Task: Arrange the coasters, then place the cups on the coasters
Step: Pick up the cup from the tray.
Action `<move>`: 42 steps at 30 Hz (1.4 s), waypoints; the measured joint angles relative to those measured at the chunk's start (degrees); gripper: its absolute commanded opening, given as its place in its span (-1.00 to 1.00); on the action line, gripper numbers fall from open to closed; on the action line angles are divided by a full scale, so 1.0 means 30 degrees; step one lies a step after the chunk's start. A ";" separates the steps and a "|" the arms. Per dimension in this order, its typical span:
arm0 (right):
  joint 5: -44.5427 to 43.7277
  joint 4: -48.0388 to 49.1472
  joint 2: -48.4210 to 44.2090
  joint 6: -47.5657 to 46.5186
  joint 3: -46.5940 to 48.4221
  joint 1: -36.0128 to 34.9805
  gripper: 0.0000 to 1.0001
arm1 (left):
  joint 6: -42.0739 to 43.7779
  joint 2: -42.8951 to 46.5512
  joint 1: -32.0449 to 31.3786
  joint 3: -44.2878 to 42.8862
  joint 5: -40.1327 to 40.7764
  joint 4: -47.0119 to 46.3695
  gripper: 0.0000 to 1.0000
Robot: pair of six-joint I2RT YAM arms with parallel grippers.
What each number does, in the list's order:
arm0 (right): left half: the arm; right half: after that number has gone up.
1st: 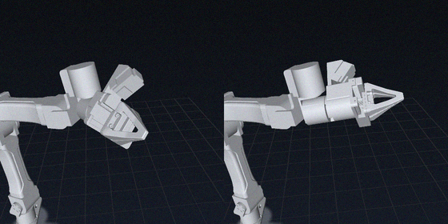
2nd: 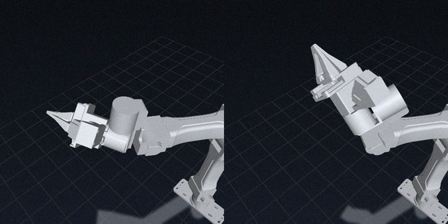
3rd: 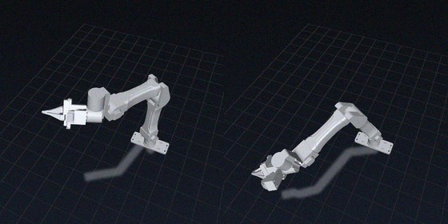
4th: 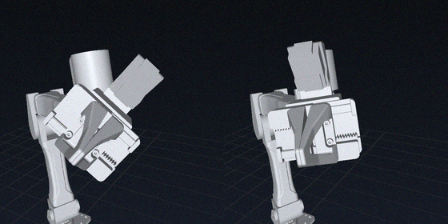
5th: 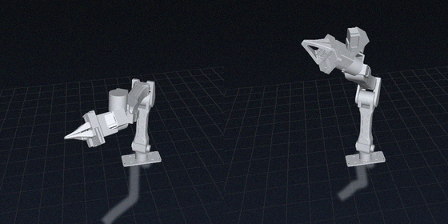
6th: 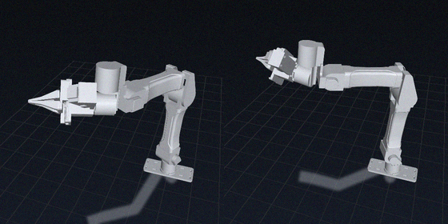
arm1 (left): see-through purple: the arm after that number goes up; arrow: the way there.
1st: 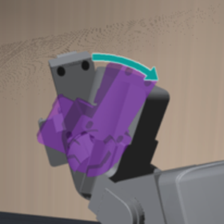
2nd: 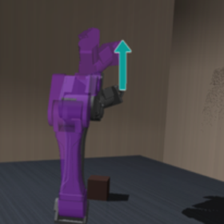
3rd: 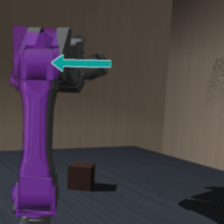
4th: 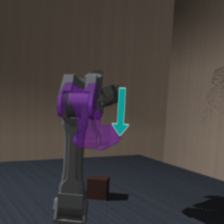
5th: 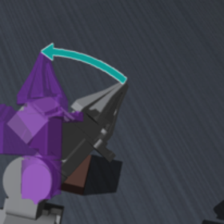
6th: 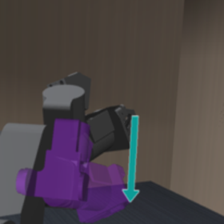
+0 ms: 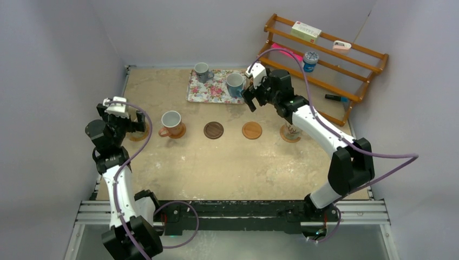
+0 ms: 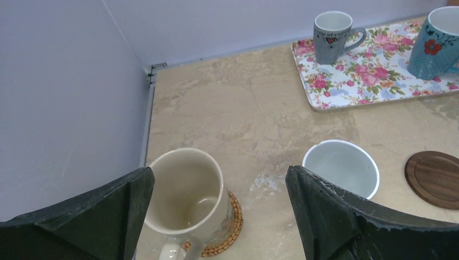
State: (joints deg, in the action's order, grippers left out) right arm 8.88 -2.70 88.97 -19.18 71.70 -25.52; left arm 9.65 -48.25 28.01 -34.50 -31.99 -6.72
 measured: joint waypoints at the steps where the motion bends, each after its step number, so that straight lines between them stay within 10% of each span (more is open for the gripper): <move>1: -0.0277 0.0233 0.0240 0.0138 0.0270 0.0007 0.98 | -0.0036 0.0313 0.0000 0.0138 0.0044 -0.0153 1.00; 42: -0.1013 -0.1239 1.0236 0.2958 0.8728 0.0000 0.67 | -0.0036 0.0882 0.0000 0.0860 -0.1603 -0.1188 1.00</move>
State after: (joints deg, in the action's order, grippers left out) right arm 5.85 -6.42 119.68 -10.31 97.89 -25.52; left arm 9.54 -45.60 28.01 -31.92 -36.80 -10.28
